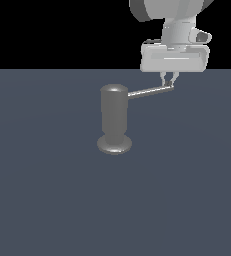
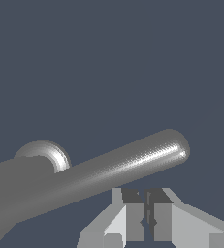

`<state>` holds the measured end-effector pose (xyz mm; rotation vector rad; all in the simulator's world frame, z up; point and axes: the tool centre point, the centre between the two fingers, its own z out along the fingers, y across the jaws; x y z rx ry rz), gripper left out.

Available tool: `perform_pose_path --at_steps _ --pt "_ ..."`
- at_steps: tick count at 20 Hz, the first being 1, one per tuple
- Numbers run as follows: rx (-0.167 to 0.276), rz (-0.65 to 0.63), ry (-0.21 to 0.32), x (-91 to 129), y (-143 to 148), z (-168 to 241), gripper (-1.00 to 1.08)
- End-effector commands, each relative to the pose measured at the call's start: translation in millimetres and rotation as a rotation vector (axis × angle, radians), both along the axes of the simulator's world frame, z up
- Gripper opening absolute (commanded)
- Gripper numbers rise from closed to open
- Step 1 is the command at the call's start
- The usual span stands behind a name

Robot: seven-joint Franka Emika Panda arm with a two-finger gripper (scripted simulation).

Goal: Turn on the faucet by rotating a designated handle.

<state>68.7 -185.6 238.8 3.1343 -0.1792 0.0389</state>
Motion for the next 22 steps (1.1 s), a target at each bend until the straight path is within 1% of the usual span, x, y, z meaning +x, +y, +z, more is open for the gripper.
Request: perform_pose_path --at_steps 1,22 --pt "0.003 -0.002 0.013 5.9 0.0 -11.7 -1.00" --pt "0.003 -0.015 0.023 54.1 -5.5 -16.9 -1.00"
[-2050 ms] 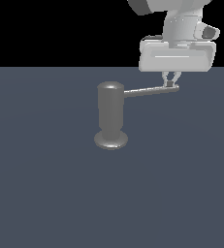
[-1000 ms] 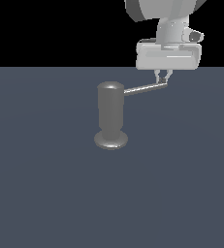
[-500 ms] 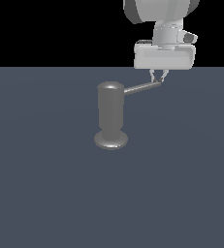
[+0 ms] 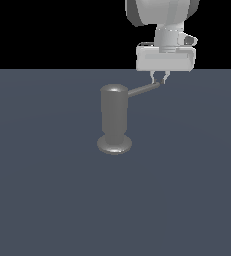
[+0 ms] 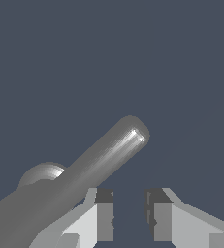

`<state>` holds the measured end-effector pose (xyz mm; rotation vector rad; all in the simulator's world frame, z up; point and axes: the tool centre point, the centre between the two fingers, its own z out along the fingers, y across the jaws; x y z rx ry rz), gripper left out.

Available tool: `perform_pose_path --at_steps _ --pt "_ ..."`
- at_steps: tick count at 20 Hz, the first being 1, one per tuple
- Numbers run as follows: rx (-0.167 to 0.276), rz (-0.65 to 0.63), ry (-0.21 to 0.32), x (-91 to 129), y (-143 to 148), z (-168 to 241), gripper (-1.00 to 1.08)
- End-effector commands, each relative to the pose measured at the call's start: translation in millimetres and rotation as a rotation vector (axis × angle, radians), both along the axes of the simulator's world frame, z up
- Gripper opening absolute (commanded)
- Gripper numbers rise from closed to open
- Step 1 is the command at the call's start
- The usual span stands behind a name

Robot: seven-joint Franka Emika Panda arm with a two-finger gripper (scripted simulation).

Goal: Turn on the faucet by rotating a designated handle.

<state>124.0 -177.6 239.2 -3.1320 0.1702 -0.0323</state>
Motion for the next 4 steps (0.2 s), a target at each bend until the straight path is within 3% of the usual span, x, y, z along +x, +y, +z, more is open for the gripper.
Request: perform_pose_path --at_steps 1,4 --pt "-0.004 -0.021 0.019 0.8 -13.7 -17.5 -1.00" --pt "-0.004 -0.022 0.020 4.8 -14.3 -17.9 -1.00"
